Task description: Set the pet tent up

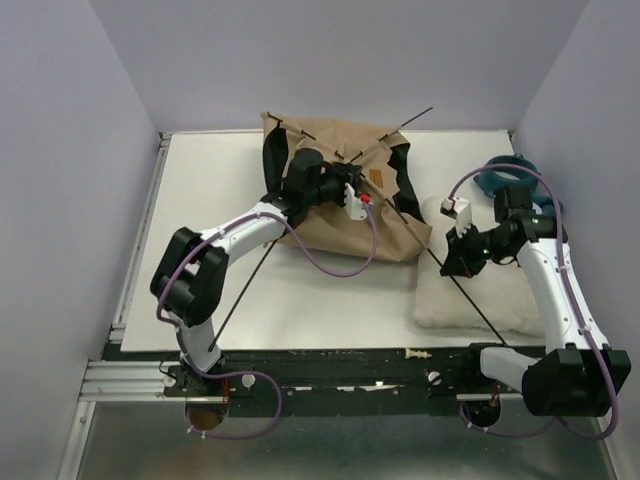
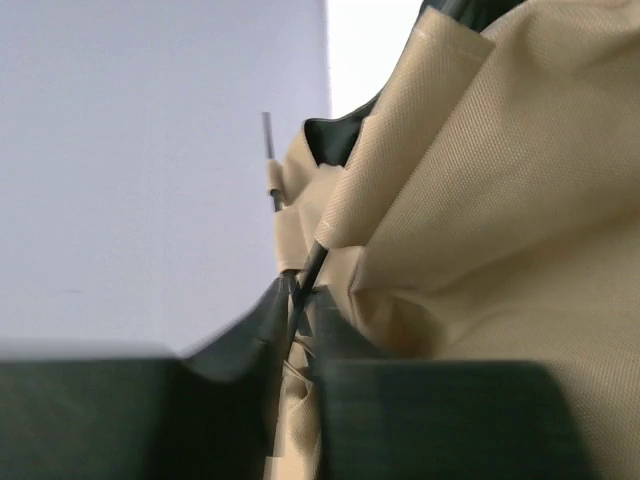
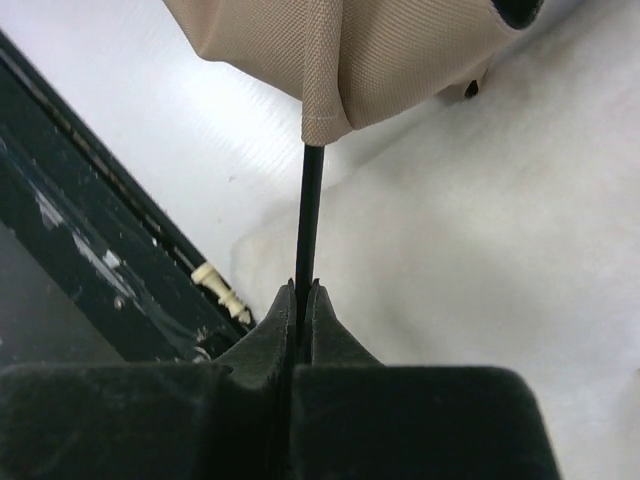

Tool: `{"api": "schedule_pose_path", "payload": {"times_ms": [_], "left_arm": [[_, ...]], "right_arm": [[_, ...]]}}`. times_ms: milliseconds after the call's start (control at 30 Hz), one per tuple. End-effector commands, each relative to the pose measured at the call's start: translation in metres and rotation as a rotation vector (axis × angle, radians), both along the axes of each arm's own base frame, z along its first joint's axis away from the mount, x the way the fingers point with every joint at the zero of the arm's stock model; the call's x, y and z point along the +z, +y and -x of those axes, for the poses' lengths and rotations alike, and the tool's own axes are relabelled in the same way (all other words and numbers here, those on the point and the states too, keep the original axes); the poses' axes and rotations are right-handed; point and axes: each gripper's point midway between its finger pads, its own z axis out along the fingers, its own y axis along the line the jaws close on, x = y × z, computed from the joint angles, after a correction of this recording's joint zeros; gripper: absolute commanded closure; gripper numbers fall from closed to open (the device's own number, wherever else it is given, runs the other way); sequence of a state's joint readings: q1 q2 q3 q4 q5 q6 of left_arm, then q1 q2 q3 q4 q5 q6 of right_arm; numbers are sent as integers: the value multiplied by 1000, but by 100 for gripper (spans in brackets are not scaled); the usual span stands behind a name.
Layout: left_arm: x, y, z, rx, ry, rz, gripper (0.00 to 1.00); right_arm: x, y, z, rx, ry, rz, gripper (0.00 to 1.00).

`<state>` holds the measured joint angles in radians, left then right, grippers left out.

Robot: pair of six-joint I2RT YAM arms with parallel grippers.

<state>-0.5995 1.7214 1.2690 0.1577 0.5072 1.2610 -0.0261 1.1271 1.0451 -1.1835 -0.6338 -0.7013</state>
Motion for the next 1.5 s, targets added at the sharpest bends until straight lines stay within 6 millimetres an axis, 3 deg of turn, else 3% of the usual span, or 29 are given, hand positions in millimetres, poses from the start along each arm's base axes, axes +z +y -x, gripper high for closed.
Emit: {"api": "schedule_pose_path", "payload": {"times_ms": [0, 33, 133, 233, 400, 533, 600, 833, 933, 1033, 1067, 1200, 1233, 1267, 1467], "left_arm": [[51, -43, -12, -15, -205, 237, 38], [62, -38, -17, 22, -218, 294, 24], [98, -19, -31, 140, -65, 399, 1], [137, 10, -26, 204, 96, 467, 1], [136, 70, 25, 267, 264, 434, 1], [132, 130, 69, 396, 553, 500, 1], [128, 143, 101, 396, 684, 513, 1], [89, 137, 199, 424, 1354, 690, 1], [71, 134, 223, 376, 1484, 671, 1], [56, 133, 227, 373, 1543, 646, 1], [54, 130, 230, 345, 1582, 635, 1], [44, 119, 235, 279, 1729, 607, 1], [40, 119, 235, 278, 1746, 599, 1], [37, 119, 236, 282, 1767, 594, 1], [36, 116, 249, 220, 1864, 577, 1]], "right_arm": [[31, 11, -37, -101, -65, -93, 99], [33, 14, -38, -118, -52, -115, 99], [26, 16, -46, -198, -14, -148, 99], [15, 14, -54, -284, 25, -156, 99], [18, 13, -70, -401, -3, -193, 99], [25, 23, -78, -438, -4, -284, 99], [28, 35, -76, -403, 29, -353, 99], [42, 95, -55, -185, 269, -631, 99], [47, 118, -43, -81, 368, -678, 92], [51, 141, -32, 1, 445, -703, 78], [52, 148, -30, 24, 458, -713, 78], [56, 177, -33, 26, 547, -746, 83], [55, 183, -40, 22, 540, -754, 95], [53, 188, -46, -8, 553, -751, 99], [79, 212, -80, -150, 470, -855, 99]]}}
